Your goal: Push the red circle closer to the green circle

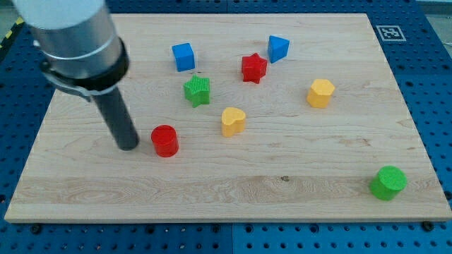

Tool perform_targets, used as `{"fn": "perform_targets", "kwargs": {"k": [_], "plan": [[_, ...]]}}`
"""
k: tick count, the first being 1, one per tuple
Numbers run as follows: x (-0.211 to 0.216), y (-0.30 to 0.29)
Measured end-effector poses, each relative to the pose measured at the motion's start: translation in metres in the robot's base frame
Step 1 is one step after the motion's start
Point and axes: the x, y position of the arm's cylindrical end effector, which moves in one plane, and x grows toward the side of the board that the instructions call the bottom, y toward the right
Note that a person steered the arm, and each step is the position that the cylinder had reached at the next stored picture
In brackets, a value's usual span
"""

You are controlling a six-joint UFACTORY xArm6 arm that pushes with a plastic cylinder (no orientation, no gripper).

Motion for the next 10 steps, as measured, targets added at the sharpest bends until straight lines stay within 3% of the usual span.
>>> {"fn": "perform_targets", "kwargs": {"k": [2,7,10], "plan": [[0.009,0.05],[-0.012,0.059],[0.022,0.169]]}}
